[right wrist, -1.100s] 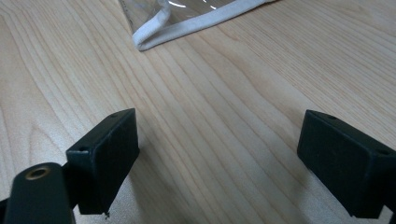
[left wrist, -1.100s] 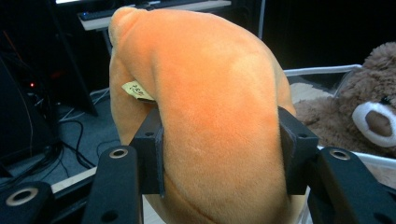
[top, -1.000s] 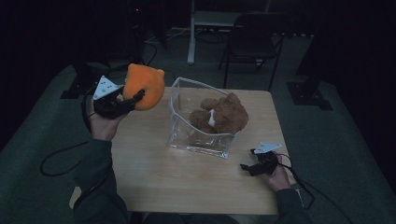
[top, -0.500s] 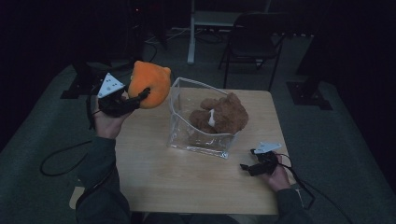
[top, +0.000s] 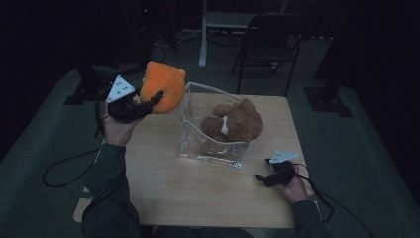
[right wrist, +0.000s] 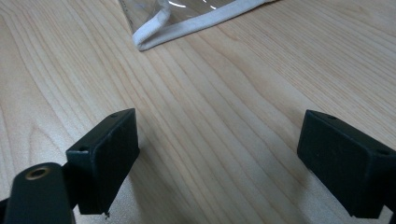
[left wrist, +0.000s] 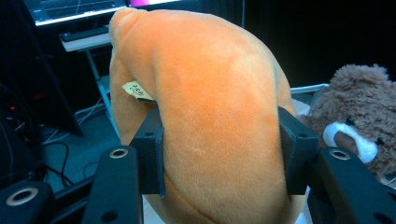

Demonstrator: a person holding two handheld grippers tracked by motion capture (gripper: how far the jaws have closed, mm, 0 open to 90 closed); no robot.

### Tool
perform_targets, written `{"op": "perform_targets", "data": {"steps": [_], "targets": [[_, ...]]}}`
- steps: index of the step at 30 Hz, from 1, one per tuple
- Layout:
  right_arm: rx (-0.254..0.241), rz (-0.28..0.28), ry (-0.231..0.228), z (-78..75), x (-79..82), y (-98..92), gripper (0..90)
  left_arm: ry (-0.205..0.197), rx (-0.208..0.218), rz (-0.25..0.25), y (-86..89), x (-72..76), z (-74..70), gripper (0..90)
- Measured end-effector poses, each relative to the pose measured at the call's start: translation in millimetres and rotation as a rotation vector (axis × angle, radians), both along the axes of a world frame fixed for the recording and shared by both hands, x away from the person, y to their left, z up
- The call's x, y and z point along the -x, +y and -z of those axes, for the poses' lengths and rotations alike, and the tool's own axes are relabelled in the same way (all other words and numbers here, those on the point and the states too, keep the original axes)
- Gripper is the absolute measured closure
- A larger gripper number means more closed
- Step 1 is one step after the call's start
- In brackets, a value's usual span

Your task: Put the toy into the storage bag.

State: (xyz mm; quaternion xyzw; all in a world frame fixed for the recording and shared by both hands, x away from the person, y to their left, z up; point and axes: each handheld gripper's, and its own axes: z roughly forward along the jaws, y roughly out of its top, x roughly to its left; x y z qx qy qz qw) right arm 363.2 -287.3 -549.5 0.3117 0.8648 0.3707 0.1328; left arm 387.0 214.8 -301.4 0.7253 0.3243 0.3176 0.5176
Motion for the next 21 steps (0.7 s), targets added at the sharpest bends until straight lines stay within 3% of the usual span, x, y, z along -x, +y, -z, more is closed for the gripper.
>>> {"op": "perform_targets", "data": {"steps": [21], "targets": [[0.000, 0.000, 0.000, 0.0, 0.0, 0.0, 12.0, -0.019, -0.011, 0.046, -18.8, -1.6, -7.4, 47.3]]}}
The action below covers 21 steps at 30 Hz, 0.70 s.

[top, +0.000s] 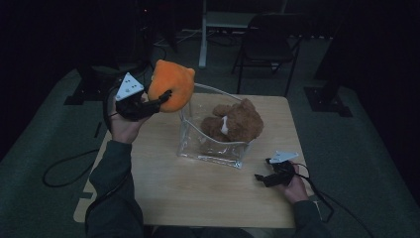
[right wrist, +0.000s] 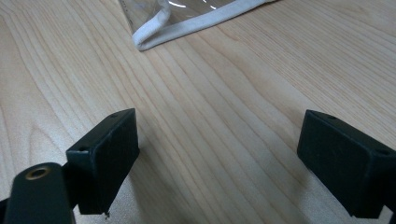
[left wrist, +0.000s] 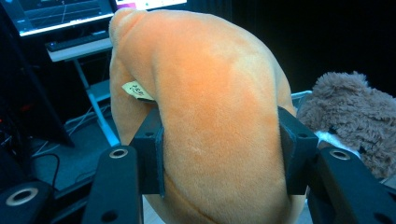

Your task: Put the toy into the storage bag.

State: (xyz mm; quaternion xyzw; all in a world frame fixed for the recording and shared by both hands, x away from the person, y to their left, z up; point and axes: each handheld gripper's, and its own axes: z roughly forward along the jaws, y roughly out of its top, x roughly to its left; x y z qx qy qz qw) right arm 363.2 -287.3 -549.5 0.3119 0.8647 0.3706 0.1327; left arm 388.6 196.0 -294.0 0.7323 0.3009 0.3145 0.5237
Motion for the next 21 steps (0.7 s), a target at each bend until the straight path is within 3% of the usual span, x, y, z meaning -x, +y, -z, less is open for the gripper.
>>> {"op": "perform_targets", "data": {"steps": [21], "targets": [[0.000, 0.000, 0.000, 0.0, 0.0, 0.0, 12.0, -0.031, -0.005, 0.038, -14.7, 2.4, -10.4, 47.3]]}}
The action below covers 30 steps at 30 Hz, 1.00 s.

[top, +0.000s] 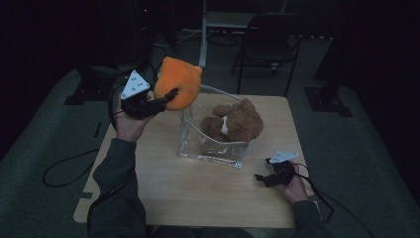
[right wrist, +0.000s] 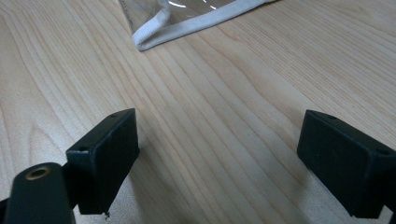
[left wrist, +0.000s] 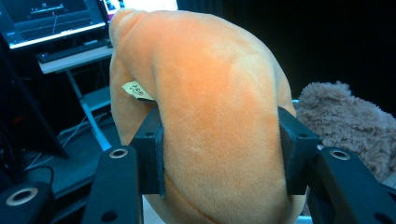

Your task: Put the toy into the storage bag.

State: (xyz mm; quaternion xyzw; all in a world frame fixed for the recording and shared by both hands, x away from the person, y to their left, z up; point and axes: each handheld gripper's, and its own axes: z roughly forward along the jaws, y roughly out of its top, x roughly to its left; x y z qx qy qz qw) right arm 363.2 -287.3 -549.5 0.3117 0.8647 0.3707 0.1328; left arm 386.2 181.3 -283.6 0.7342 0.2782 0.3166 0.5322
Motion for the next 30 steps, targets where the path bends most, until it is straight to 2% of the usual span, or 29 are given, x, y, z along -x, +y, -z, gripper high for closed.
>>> {"op": "perform_targets", "data": {"steps": [30], "targets": [[0.000, 0.000, 0.000, 0.0, 0.0, 0.0, 12.0, -0.024, 0.010, 0.059, -21.9, 3.0, -5.6, 47.2]]}}
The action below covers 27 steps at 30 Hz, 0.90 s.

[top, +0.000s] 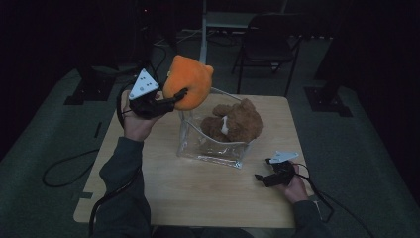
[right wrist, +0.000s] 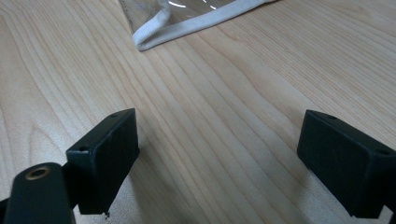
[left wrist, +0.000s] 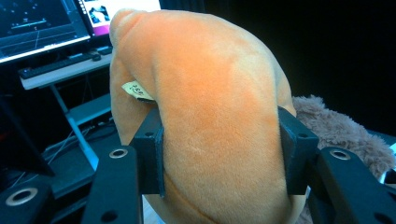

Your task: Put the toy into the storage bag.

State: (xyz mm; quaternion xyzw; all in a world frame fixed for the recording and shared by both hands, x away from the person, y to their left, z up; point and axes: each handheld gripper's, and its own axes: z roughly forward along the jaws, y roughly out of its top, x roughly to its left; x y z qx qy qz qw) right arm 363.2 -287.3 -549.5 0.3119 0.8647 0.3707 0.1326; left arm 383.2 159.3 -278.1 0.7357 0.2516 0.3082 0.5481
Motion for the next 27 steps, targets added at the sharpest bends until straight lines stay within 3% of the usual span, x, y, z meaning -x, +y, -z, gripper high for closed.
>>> {"op": "perform_targets", "data": {"steps": [27], "targets": [[0.000, 0.001, -0.001, 0.0, -0.1, -0.1, 12.2, 0.002, -0.012, 0.048, -21.1, -4.6, 3.3, 47.2]]}}
